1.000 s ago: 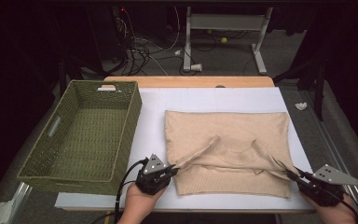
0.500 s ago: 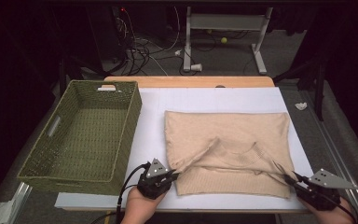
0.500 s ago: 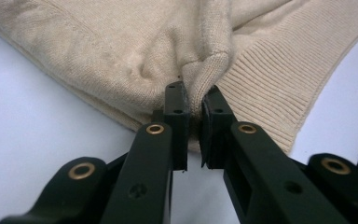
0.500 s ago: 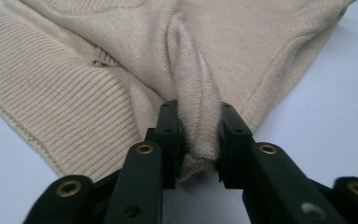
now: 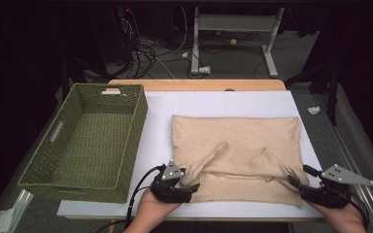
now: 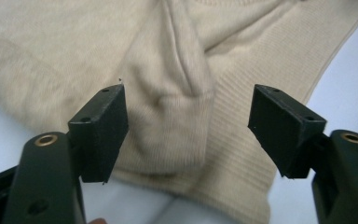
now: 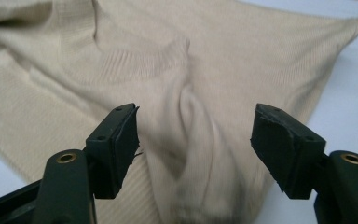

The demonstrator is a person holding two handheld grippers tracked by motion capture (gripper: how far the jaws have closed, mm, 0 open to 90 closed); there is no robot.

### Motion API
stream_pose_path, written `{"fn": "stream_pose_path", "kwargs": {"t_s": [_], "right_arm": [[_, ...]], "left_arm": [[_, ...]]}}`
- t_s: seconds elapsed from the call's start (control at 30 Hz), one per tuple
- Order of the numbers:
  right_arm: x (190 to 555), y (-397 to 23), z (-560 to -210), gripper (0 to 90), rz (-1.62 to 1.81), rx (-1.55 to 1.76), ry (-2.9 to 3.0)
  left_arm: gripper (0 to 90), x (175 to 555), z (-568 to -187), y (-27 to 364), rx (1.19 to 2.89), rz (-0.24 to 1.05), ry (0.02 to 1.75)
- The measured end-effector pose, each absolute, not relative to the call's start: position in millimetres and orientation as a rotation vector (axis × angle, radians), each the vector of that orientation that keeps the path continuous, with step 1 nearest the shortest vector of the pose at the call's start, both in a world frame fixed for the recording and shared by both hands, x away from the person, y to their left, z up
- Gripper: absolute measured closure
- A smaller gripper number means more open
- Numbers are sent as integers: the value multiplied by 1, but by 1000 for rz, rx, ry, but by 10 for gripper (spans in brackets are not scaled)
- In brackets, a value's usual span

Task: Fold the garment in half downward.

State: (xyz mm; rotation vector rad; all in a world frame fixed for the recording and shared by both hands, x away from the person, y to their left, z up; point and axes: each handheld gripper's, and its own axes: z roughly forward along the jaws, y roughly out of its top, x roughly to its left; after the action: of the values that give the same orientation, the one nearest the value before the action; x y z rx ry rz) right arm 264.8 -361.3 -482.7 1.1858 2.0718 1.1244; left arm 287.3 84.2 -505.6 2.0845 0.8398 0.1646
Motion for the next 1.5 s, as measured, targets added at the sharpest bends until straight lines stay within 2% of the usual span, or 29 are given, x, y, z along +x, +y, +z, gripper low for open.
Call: {"fn": "stream_pose_path", "kwargs": {"t_s": [0.03,0.2,0.33,0.43,0.57,0.67,0.77,0.83,0.87,0.93,1.0,1.5], "right_arm": [[269,-359,-481,324,1124,1185,2067],[290,-346,-477,334,1119,1182,2073],[309,-335,-474,347,1110,1184,2107],[310,-329,-478,405,1113,1175,2097],[309,-324,-486,552,1081,1141,2168],[310,-321,-491,630,1043,1130,2200],[310,-320,-492,719,1027,1115,2208],[310,-321,-492,777,1027,1110,2213],[310,-321,-492,777,1027,1110,2213],[310,-322,-492,846,1026,1098,2223],[308,-322,-491,864,1030,1086,2217],[275,-331,-485,876,1116,1039,2195]], "left_arm": [[233,290,-503,82,2074,164,833],[231,307,-494,66,2055,197,835],[269,319,-497,48,2078,246,845],[348,318,-504,43,2121,249,839],[552,313,-508,45,2138,292,802],[663,312,-509,49,2128,288,789],[744,312,-509,52,2121,272,780],[758,311,-508,54,2114,263,779],[781,311,-508,54,2114,263,779],[781,309,-507,57,2107,254,775],[782,306,-507,59,2106,252,766],[781,287,-501,68,2135,195,682]]}}
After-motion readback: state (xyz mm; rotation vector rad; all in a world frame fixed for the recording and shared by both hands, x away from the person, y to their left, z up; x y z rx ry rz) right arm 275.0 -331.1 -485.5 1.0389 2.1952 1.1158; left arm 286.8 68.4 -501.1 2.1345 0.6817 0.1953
